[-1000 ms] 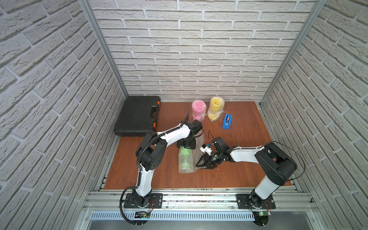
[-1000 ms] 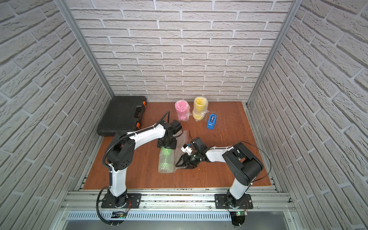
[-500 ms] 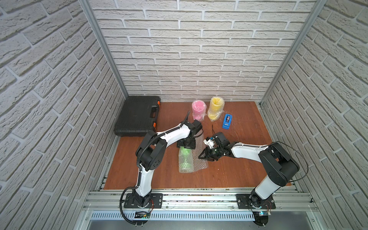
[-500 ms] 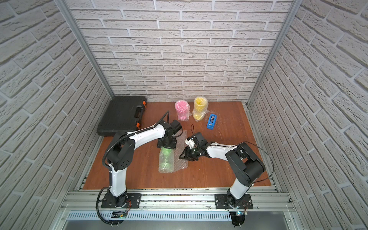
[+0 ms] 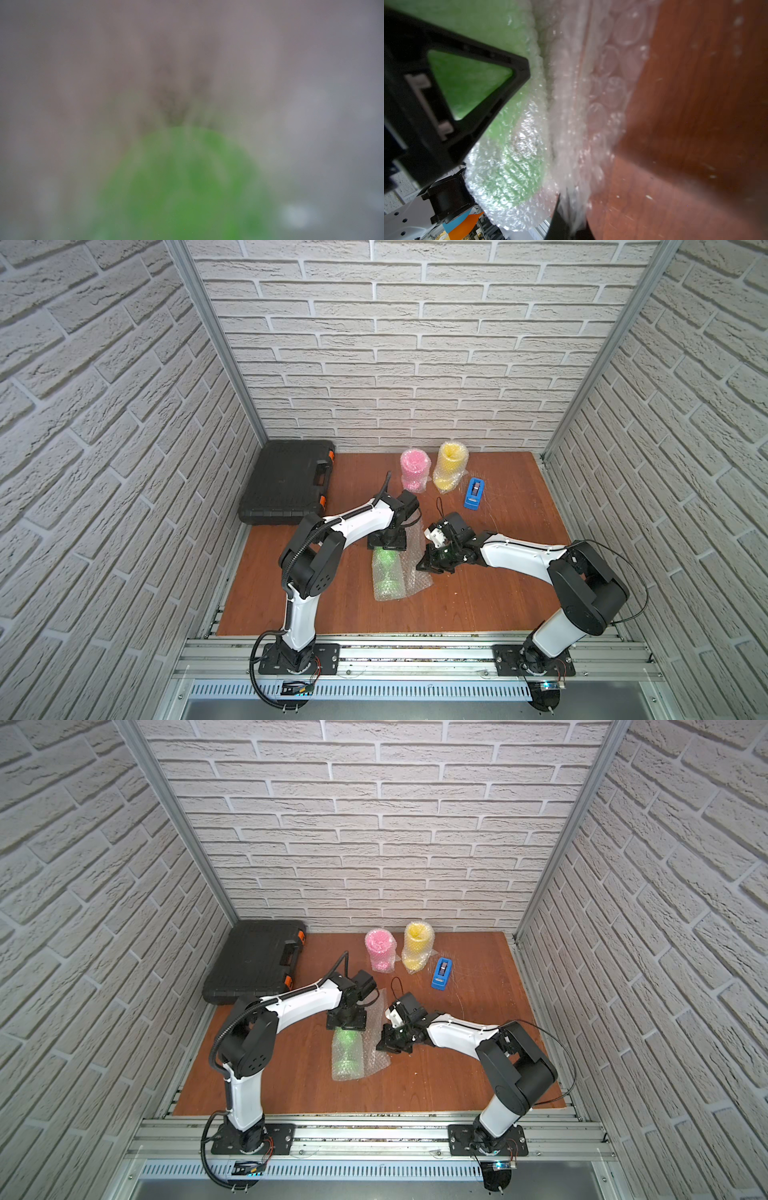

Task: Wrap wine glasses in bubble wrap
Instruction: Wrap the wine glass in bubble wrap, then adjust the bubble wrap at the center of the board.

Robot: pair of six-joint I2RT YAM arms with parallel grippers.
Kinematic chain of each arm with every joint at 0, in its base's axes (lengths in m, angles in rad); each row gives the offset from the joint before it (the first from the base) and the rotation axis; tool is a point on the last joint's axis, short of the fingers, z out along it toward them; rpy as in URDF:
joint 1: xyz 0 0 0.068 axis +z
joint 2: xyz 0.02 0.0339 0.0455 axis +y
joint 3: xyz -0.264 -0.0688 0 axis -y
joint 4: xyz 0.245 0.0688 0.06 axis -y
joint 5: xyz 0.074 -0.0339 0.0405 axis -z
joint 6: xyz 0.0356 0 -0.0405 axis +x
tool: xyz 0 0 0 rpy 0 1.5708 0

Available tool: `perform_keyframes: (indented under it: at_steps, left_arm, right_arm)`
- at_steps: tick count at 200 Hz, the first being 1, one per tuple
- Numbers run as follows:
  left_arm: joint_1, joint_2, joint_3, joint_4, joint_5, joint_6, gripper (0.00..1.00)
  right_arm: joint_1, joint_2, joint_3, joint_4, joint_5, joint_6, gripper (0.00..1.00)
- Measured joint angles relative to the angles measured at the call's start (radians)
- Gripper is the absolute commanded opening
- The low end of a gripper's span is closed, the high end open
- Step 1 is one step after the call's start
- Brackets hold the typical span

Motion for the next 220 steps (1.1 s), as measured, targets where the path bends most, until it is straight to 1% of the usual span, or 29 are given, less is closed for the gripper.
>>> perform_keyframes:
  at_steps: [40, 59, 74, 82, 96, 116, 135, 147, 175, 220]
  left_arm:
    - [0.003, -0.005, -0.009, 0.010, 0.006, -0.006, 0.67]
    - [0.006, -0.009, -0.015, 0.014, 0.011, -0.008, 0.67]
    - [0.010, -0.011, -0.019, 0.017, 0.018, -0.008, 0.67]
    - [0.011, -0.013, -0.021, 0.019, 0.020, -0.009, 0.67]
    - [0.012, -0.013, -0.023, 0.023, 0.021, -0.014, 0.67]
    - [0.016, -0.014, -0.024, 0.026, 0.029, -0.023, 0.67]
    - [0.018, -0.015, -0.025, 0.027, 0.033, -0.027, 0.67]
    - [0.021, -0.018, -0.029, 0.030, 0.039, -0.029, 0.67]
    - [0.034, -0.027, -0.040, 0.043, 0.066, -0.038, 0.68]
    - [0.049, -0.052, -0.079, 0.084, 0.116, -0.062, 0.69]
  right_arm:
    - [0.115, -0.021, 0.059, 0.035, 0.066, 0.067, 0.03]
    - [0.146, -0.028, 0.070, 0.067, 0.111, 0.099, 0.03]
    - [0.164, -0.029, 0.070, 0.069, 0.145, 0.116, 0.05]
    - [0.172, -0.029, 0.070, 0.070, 0.161, 0.123, 0.09]
    - [0.189, -0.029, 0.070, 0.069, 0.185, 0.133, 0.26]
    - [0.223, -0.029, 0.086, 0.052, 0.216, 0.132, 0.41]
    - [0.262, -0.029, 0.108, 0.052, 0.251, 0.129, 0.50]
    - [0.286, -0.029, 0.121, 0.042, 0.288, 0.125, 0.54]
    - [0.348, -0.019, 0.171, -0.031, 0.413, 0.103, 0.56]
    - [0.419, 0.056, 0.263, -0.131, 0.568, 0.060, 0.52]
